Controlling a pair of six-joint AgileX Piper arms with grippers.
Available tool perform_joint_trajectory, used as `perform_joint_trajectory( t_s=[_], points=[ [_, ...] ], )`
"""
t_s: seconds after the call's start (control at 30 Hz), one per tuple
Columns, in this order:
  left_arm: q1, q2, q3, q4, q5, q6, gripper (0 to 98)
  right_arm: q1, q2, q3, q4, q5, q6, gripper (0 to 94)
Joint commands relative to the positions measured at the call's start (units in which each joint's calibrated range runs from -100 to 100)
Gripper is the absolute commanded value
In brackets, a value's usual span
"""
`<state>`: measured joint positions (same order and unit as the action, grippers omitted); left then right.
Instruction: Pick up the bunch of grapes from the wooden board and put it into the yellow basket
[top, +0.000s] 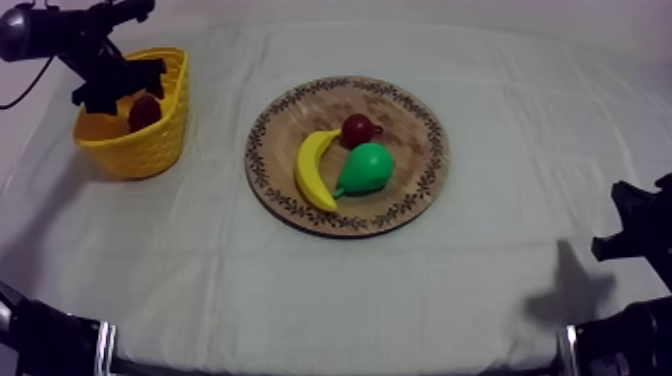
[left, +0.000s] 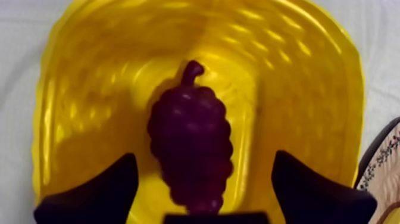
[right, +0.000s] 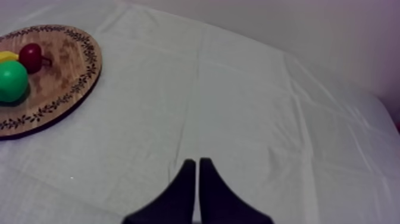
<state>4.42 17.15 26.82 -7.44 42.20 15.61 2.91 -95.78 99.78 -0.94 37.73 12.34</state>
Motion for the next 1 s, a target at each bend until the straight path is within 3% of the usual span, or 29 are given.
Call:
perform_joint_trajectory(
  t_s=[0.0, 0.53, 0.83, 0.97],
  points=[
    [0.0, -0.3, 0.2, 0.01, -0.1, 0.1, 87.5, 0.0, 0.0, 0.0, 0.0, 0.0, 0.0, 0.3],
    [0.8, -16.9, 11.1, 0.58, -0.4, -0.4, 80.6, 0.0, 0.0, 0.0, 0.0, 0.0, 0.0, 0.3],
    [0.8, -33.5, 23.2, 0.45, -0.7, -0.5, 61.8, 0.0, 0.0, 0.0, 0.0, 0.0, 0.0, 0.3],
    [0.7, -42.9, 32.3, 0.48, -3.9, -0.3, 50.4, 0.0, 0.0, 0.0, 0.0, 0.0, 0.0, 0.3]
  ],
)
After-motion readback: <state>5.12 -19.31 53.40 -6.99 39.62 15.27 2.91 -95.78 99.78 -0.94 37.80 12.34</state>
